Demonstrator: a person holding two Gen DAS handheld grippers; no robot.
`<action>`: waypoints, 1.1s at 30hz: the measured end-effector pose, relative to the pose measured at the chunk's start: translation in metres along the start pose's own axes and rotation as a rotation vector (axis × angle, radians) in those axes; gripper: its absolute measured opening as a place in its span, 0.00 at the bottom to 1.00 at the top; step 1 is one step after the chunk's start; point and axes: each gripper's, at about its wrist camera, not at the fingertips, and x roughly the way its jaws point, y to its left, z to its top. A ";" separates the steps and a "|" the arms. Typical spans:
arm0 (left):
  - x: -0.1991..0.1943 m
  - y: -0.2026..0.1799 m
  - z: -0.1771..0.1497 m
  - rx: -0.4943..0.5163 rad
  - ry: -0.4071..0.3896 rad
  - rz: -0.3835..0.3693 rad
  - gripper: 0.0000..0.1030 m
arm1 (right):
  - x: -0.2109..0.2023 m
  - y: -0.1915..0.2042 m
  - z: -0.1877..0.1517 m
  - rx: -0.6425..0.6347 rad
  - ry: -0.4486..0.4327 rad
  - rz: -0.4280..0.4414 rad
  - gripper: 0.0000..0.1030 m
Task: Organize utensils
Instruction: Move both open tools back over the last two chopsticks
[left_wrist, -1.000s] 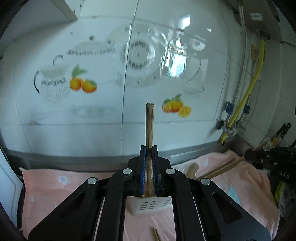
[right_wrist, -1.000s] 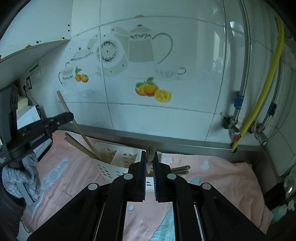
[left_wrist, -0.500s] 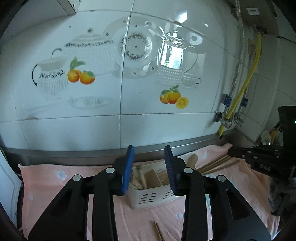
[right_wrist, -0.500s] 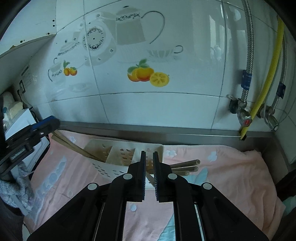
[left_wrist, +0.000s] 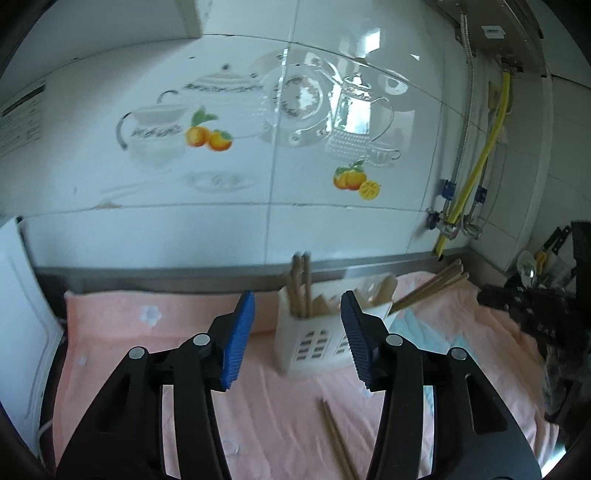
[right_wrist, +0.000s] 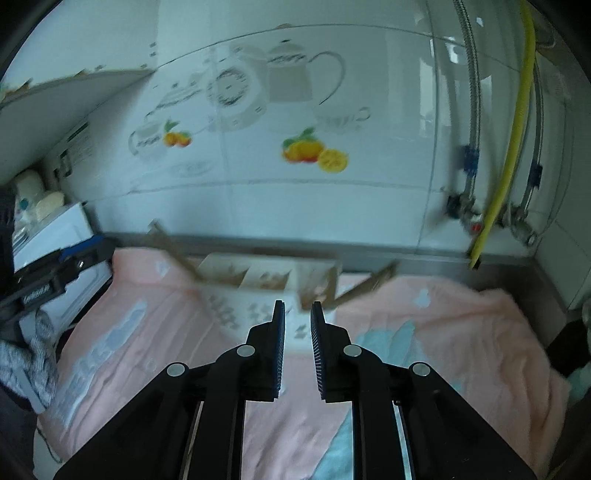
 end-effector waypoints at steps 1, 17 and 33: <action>-0.003 0.002 -0.005 -0.003 0.001 0.005 0.48 | 0.000 0.005 -0.008 -0.003 0.007 0.010 0.14; -0.038 0.046 -0.093 -0.117 0.074 0.071 0.63 | 0.029 0.092 -0.141 0.019 0.183 0.136 0.14; -0.060 0.055 -0.122 -0.096 0.072 0.162 0.72 | 0.061 0.110 -0.180 0.130 0.281 0.139 0.14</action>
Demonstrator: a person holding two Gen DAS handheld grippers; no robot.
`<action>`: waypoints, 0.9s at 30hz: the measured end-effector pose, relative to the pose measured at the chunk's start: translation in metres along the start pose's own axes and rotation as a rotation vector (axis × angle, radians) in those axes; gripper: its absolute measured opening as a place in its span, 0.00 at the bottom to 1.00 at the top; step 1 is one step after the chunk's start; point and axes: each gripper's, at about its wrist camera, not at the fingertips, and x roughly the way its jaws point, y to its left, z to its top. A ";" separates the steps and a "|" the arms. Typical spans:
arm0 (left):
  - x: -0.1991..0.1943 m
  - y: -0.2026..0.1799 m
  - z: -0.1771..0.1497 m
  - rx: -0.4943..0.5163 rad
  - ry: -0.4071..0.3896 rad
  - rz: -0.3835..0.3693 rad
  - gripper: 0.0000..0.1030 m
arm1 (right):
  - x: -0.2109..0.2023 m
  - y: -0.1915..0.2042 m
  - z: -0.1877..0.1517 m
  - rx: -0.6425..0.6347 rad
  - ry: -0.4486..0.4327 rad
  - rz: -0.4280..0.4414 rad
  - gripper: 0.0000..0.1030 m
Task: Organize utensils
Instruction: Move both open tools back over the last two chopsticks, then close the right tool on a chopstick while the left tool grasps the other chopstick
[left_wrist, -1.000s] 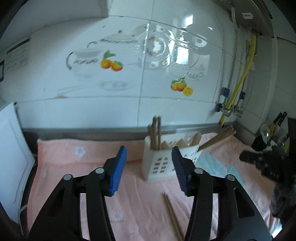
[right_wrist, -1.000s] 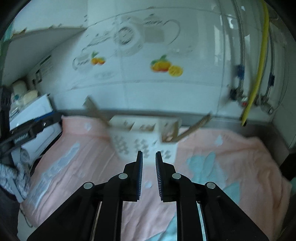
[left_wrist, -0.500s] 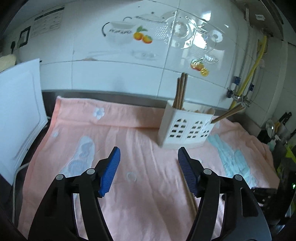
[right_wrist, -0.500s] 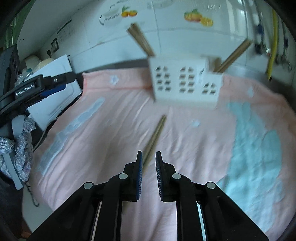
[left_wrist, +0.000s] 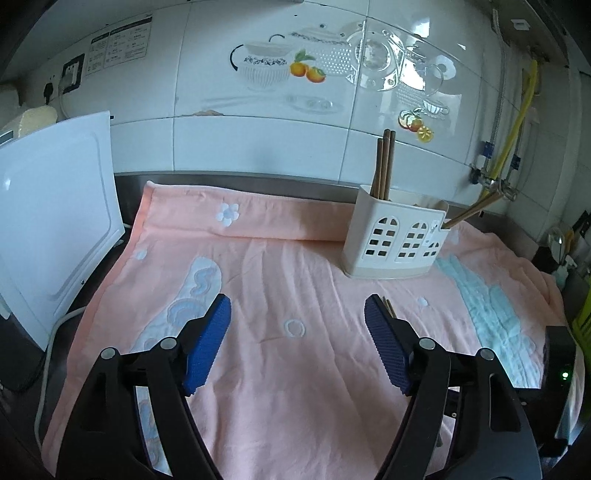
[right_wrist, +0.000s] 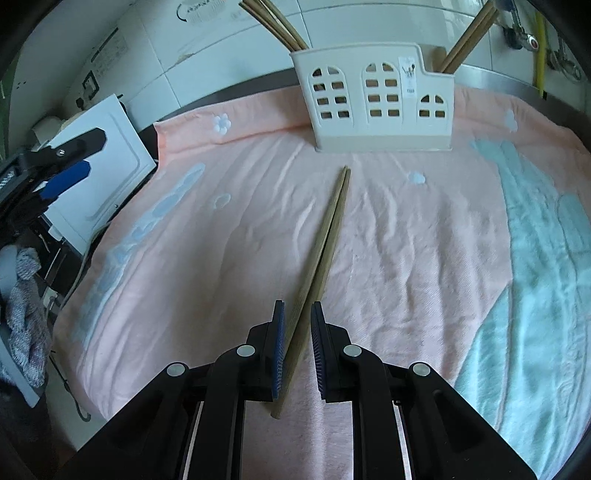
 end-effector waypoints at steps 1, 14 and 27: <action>0.000 0.000 -0.001 0.001 0.001 -0.001 0.72 | 0.002 0.000 -0.001 0.005 0.004 -0.004 0.14; 0.004 0.001 -0.013 -0.012 0.033 -0.006 0.75 | 0.010 -0.003 -0.006 0.047 0.012 -0.046 0.13; 0.012 0.004 -0.021 -0.037 0.071 -0.007 0.75 | 0.012 0.002 -0.008 0.031 -0.024 -0.114 0.08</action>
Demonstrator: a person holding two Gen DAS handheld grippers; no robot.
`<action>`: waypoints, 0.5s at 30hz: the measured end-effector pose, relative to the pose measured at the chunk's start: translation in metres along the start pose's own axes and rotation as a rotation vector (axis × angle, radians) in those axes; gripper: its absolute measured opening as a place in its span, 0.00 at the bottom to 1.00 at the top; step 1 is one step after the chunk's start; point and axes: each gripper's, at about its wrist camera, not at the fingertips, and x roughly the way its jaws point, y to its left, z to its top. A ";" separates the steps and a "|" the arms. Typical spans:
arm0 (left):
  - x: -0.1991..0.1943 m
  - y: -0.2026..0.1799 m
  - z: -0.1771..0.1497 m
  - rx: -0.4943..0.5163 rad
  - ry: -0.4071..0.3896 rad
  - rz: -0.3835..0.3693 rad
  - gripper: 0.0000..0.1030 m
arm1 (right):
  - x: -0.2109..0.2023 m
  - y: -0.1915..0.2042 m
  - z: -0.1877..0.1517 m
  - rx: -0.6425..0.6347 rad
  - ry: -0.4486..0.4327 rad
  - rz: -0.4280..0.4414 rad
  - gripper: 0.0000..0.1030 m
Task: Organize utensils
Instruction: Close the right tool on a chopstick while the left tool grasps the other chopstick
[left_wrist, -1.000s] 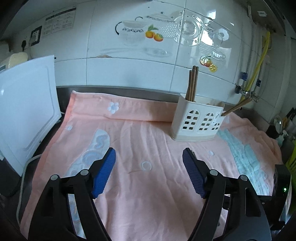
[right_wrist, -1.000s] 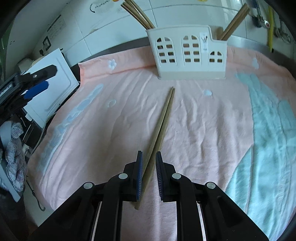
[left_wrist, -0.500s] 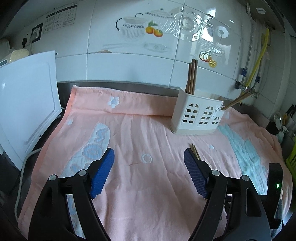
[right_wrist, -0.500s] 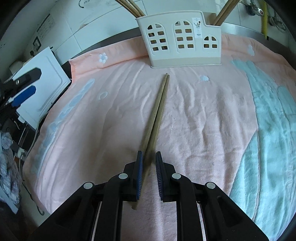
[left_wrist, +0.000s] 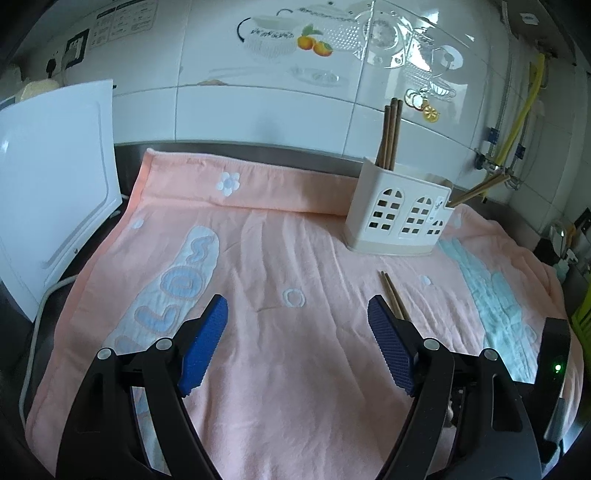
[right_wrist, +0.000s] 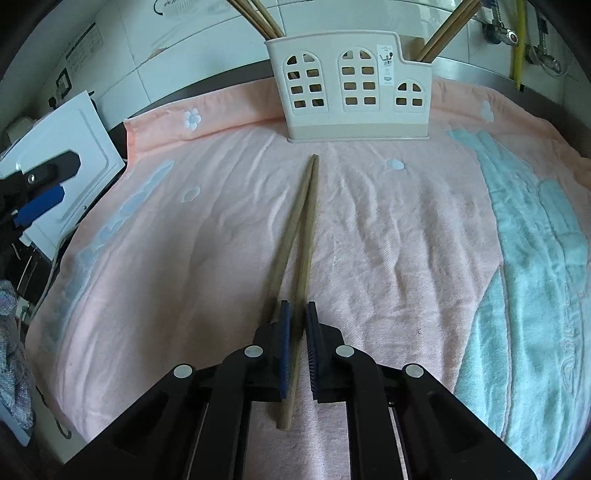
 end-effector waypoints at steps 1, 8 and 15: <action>0.001 0.000 -0.001 -0.003 0.005 -0.005 0.75 | -0.002 0.000 0.000 -0.002 -0.006 -0.001 0.08; 0.004 -0.009 -0.014 0.009 0.039 -0.045 0.75 | -0.029 -0.007 0.008 -0.024 -0.077 0.002 0.07; 0.010 -0.035 -0.035 0.046 0.090 -0.103 0.74 | -0.062 -0.017 0.021 -0.055 -0.152 0.002 0.07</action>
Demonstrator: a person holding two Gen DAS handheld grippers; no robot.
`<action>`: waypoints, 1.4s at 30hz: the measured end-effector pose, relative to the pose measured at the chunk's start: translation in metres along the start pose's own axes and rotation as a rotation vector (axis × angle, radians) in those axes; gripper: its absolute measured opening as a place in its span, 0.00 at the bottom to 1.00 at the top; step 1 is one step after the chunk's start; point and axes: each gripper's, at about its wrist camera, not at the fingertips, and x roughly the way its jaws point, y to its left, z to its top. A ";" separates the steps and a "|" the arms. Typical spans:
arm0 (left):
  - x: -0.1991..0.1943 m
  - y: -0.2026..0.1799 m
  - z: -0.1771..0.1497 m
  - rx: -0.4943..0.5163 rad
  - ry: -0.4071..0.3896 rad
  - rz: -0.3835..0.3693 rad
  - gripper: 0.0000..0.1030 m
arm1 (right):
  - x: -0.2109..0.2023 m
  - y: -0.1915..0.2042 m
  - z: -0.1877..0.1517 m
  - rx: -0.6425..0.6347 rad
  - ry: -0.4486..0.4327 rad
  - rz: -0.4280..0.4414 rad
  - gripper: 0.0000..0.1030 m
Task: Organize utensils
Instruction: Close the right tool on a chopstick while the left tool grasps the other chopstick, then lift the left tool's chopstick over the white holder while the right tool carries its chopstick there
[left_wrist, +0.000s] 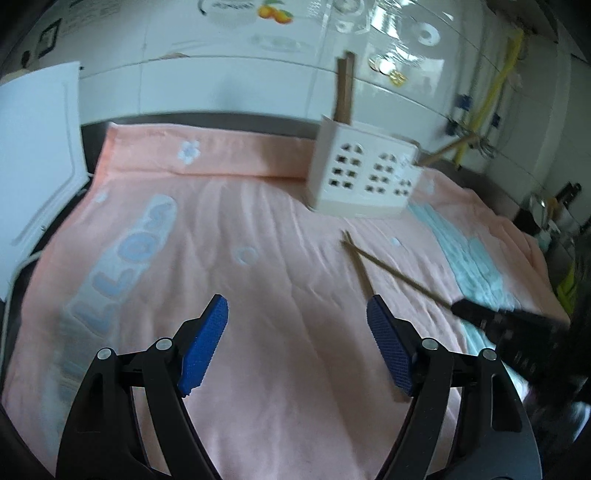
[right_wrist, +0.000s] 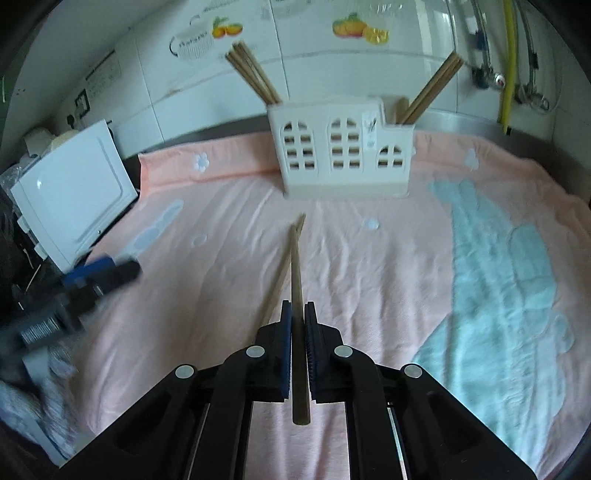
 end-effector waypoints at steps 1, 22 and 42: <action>0.001 -0.005 -0.003 0.005 0.008 -0.014 0.74 | -0.003 -0.001 0.001 -0.003 -0.007 -0.001 0.07; 0.079 -0.080 -0.037 0.072 0.215 -0.149 0.23 | -0.060 -0.035 0.028 0.009 -0.139 0.028 0.07; 0.036 -0.085 0.009 0.148 0.111 -0.130 0.05 | -0.082 -0.046 0.071 -0.022 -0.192 0.045 0.07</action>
